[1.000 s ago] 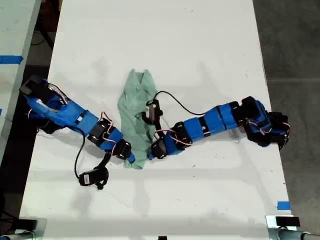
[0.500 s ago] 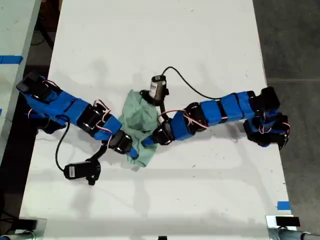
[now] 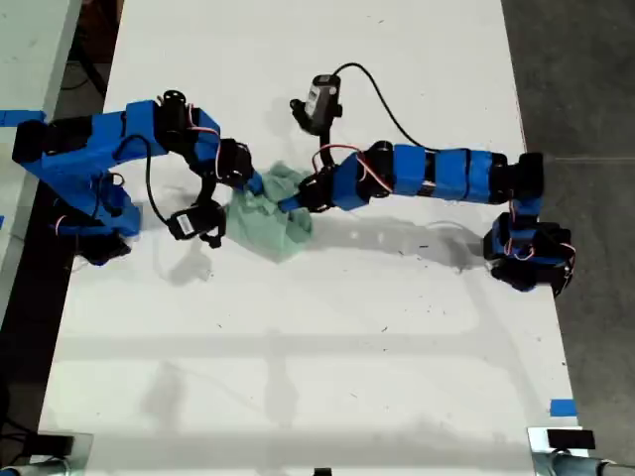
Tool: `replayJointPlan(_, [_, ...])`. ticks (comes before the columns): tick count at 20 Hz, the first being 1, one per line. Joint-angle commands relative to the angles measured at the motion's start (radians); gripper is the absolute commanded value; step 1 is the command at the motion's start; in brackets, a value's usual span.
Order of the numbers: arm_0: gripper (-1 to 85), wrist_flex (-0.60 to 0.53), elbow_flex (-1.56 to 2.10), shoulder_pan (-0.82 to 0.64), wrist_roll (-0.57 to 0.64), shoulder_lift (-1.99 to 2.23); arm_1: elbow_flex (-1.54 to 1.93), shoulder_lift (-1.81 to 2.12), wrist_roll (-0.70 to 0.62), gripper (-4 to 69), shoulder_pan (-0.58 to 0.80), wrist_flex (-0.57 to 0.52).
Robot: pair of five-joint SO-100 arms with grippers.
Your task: Fold t shirt
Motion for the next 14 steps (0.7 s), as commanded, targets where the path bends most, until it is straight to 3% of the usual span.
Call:
replayJointPlan(1, [33.1, 0.000, 0.054, -0.075, 0.067, -0.032, 0.009, -0.008, -0.005, 34.3, 0.020, 0.023])
replayJointPlan(3, [43.7, -0.025, 0.048, -0.049, 0.104, -0.183, 0.026, -0.046, 0.002, 37.3, 0.021, 0.020])
replayJointPlan(6, [29.0, -0.023, -0.028, -0.026, 0.092, -0.224, 0.026, -0.081, -0.002, 38.4, 0.028, 0.020])
replayJointPlan(9, [28.4, 0.115, -0.187, -0.003, 0.066, -0.112, 0.018, -0.041, -0.015, 36.9, 0.017, 0.058])
replayJointPlan(10, [28.4, 0.166, -0.247, 0.008, 0.049, -0.035, 0.018, -0.012, -0.017, 36.3, 0.008, 0.087])
replayJointPlan(13, [27.6, 0.176, -0.241, 0.044, -0.038, 0.393, 0.058, 0.150, 0.009, 31.5, -0.015, 0.259])
replayJointPlan(14, [18.9, 0.176, -0.186, 0.051, -0.074, 0.551, 0.126, 0.252, 0.025, 25.2, -0.023, 0.302])
